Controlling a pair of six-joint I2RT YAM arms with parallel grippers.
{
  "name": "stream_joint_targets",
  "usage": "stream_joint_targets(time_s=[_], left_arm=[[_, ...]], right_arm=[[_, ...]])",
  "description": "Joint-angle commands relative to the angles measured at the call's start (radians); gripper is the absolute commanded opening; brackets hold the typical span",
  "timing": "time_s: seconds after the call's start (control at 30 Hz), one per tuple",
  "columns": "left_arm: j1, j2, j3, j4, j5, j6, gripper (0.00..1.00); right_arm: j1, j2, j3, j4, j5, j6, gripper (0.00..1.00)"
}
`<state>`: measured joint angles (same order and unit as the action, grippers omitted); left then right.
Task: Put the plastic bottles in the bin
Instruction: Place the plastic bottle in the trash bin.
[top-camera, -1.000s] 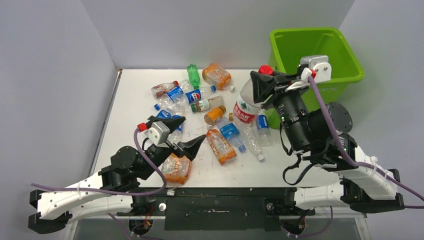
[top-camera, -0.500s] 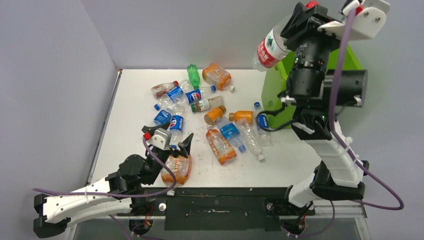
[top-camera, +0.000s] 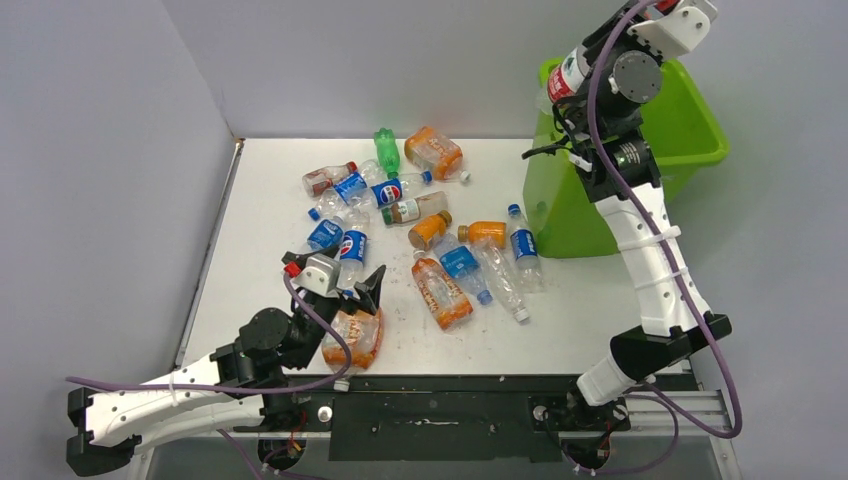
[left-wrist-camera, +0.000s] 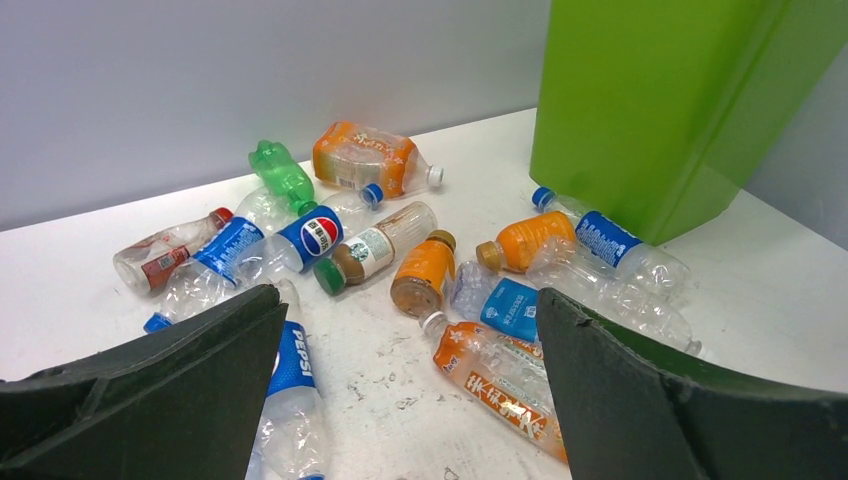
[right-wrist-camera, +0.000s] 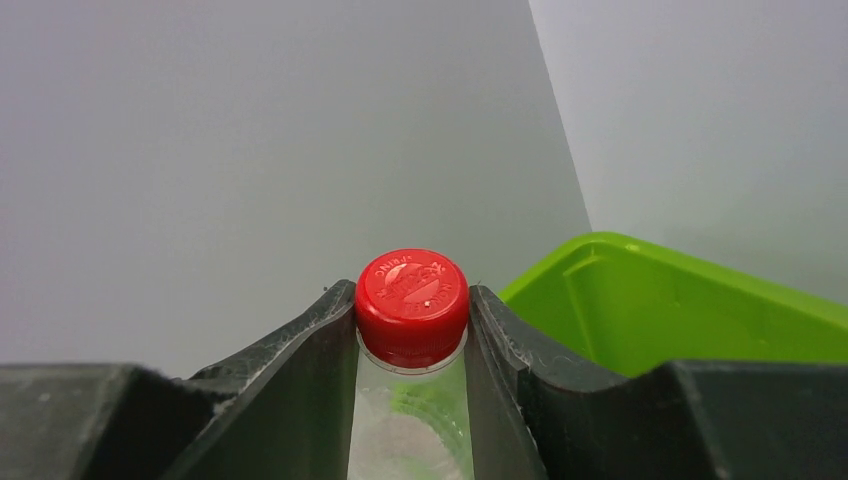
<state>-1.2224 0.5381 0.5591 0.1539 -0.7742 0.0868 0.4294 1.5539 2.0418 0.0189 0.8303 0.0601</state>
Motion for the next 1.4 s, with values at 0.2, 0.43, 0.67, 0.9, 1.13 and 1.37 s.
stream_joint_targets(time_s=[0.2, 0.43, 0.67, 0.9, 1.13, 1.37], left_arm=[[0.004, -0.016, 0.062, -0.002, -0.069, -0.041, 0.96], [-0.001, -0.005, 0.061, 0.013, -0.19, 0.026, 0.96], [-0.005, -0.011, 0.04, 0.04, -0.208, 0.087, 0.96], [-0.007, -0.002, 0.03, 0.052, -0.239, 0.1, 0.96], [-0.009, 0.023, 0.024, 0.035, -0.215, 0.088, 0.96], [-0.002, 0.134, 0.176, -0.338, -0.04, -0.206, 0.96]], right_arm=[[-0.286, -0.037, -0.045, -0.081, -0.026, 0.335, 0.05], [-0.364, -0.074, -0.221, -0.148, -0.068, 0.413, 0.58], [-0.237, -0.077, -0.156, -0.15, -0.051, 0.41, 0.92], [0.034, -0.203, -0.242, -0.031, -0.184, 0.298, 0.9], [0.177, -0.508, -0.724, 0.036, -0.449, 0.355, 0.9], [0.29, -0.671, -1.125, -0.095, -0.645, 0.447, 0.9]])
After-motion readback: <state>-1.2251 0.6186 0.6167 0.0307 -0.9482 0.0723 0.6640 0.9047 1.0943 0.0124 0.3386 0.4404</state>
